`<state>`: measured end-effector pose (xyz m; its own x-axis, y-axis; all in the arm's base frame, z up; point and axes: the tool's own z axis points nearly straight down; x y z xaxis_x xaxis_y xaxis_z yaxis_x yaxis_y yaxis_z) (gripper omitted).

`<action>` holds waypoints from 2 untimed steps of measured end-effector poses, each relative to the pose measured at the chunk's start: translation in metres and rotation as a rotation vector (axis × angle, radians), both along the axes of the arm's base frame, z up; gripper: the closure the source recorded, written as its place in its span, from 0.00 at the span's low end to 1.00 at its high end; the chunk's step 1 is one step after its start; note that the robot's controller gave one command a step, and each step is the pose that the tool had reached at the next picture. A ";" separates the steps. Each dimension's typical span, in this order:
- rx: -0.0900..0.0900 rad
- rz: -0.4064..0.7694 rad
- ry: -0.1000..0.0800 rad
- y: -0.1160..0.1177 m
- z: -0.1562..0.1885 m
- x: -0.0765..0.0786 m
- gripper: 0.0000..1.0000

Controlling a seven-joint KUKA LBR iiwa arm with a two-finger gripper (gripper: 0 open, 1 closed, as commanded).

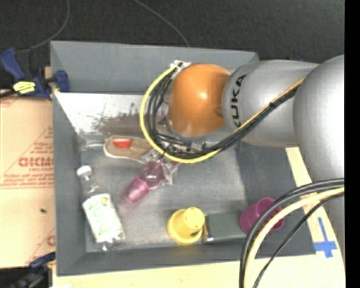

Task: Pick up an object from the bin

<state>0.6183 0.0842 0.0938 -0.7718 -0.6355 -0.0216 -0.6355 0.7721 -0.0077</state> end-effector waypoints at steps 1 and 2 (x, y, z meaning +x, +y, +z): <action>0.007 -0.173 0.002 -0.004 -0.015 0.014 1.00; 0.013 -0.017 -0.002 -0.015 -0.017 0.023 1.00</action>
Offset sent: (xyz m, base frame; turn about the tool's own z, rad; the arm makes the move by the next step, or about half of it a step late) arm 0.0217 -0.0224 -0.0238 0.0208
